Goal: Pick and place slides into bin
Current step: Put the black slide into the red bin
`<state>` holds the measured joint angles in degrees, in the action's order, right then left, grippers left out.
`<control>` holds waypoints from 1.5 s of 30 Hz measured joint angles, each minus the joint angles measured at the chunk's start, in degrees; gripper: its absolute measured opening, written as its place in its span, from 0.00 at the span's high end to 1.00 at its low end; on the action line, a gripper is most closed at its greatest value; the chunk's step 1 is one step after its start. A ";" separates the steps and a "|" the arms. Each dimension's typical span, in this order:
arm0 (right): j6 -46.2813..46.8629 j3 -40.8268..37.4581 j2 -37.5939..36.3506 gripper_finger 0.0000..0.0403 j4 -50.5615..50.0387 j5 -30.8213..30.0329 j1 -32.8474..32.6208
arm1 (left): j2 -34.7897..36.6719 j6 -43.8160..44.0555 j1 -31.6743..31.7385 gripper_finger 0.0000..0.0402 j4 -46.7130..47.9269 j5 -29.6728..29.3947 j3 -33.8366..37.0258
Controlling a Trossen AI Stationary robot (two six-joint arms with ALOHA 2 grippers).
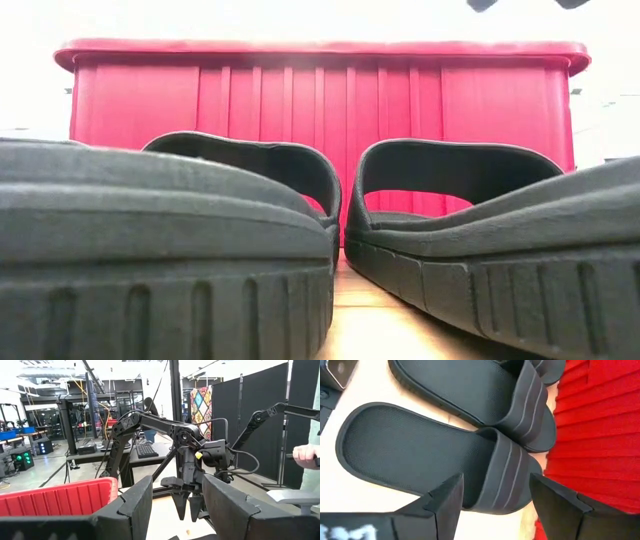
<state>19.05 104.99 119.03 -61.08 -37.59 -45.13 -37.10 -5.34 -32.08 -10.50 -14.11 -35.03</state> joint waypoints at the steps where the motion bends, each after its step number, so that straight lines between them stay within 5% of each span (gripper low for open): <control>1: 0.10 0.00 0.37 0.46 -0.05 -0.30 0.11 | -0.02 0.04 0.00 0.55 0.00 0.00 0.00; 16: 4.64 -4.67 2.84 0.46 1.77 -1.62 1.27 | -0.02 0.02 0.00 0.55 0.44 0.00 0.00; 36: 6.32 -18.22 2.75 0.46 16.07 -5.02 7.40 | 0.00 -0.17 0.00 0.55 0.42 0.00 0.00; 45: 5.31 -18.32 2.75 0.60 16.81 -4.60 8.70 | 0.00 -0.39 0.00 0.55 0.42 0.00 0.00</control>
<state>24.36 86.67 121.78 -44.27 -42.19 -36.44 -37.10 -5.73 -32.08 -10.09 -14.11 -35.03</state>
